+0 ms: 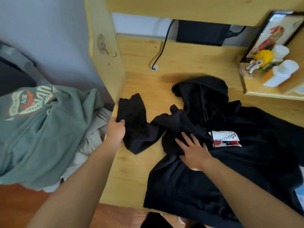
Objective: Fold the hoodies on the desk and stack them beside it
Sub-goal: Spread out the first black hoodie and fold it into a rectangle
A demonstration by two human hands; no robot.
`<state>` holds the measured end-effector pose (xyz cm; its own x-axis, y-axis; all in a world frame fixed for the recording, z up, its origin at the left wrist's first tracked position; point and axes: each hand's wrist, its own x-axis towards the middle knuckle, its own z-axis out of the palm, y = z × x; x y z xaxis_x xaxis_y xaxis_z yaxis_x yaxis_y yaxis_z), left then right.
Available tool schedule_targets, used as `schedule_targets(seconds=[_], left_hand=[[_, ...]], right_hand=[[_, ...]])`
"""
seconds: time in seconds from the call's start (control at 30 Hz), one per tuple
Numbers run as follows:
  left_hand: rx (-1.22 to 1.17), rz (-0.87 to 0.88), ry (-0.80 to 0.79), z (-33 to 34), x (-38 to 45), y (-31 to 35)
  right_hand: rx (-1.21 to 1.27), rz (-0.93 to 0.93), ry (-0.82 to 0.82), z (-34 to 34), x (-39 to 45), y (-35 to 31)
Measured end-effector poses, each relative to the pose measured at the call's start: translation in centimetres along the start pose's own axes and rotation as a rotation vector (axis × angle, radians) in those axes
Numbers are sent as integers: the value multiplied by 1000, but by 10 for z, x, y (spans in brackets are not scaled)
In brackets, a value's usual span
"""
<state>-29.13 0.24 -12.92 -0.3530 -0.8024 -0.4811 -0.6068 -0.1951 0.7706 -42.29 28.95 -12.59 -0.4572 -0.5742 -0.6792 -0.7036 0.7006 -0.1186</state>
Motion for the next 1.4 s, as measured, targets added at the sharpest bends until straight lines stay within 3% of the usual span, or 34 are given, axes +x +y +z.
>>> schedule_targets(seconds=[0.1,0.23,0.3,0.4,0.43,0.5,0.57,0.6,0.7,0.77,0.87,0.93,1.03,1.1,1.17,1.27,1.33,1.4], left_hand=[[-617,100,196,-45,-39,9],[-817,154,410,-107,-84,-4],[-933,55,352,-125,-86,-21],[-1156,-252,216,-133,-81,-54],[-1092,-325,264,-132,-80,-65],[-712,-342,481,-125,-79,-82],[-212,-172,612,-119,-76,-91],[29,-13,602,-115,-74,-90],[588,437,443,-108,-54,-80],[904,522,251,-110,-26,-72],[1374,560,-218,-119,14,-67],[1457,500,-437,-120,28,-60],[1515,490,-497,-122,28,-48],[1561,668,-359,-134,14,-34],[1388,869,-82,-162,-13,-16],[1155,1139,337,-207,-64,-8],[1287,1085,332,-213,-94,-28],[1437,848,189,-199,-108,-68]], right_hand=[[30,122,-15,0,-2,25],[73,152,23,-14,-4,37],[76,153,46,-15,-5,35],[54,200,59,-19,-10,24],[33,204,138,-21,-12,18],[38,136,472,-24,-14,7],[60,-49,790,-25,-14,-7],[36,-134,851,-28,-11,-15],[-155,-234,697,-37,4,-34],[-226,-169,525,-42,14,-33],[-274,-77,327,-46,26,-20],[-309,-81,303,-49,26,-14],[-240,-110,468,-55,26,-4],[-35,-84,559,-66,25,-2],[170,-15,635,-82,28,-3],[288,46,835,-107,36,-7],[315,32,833,-114,38,-10],[215,18,700,-104,35,-12]])
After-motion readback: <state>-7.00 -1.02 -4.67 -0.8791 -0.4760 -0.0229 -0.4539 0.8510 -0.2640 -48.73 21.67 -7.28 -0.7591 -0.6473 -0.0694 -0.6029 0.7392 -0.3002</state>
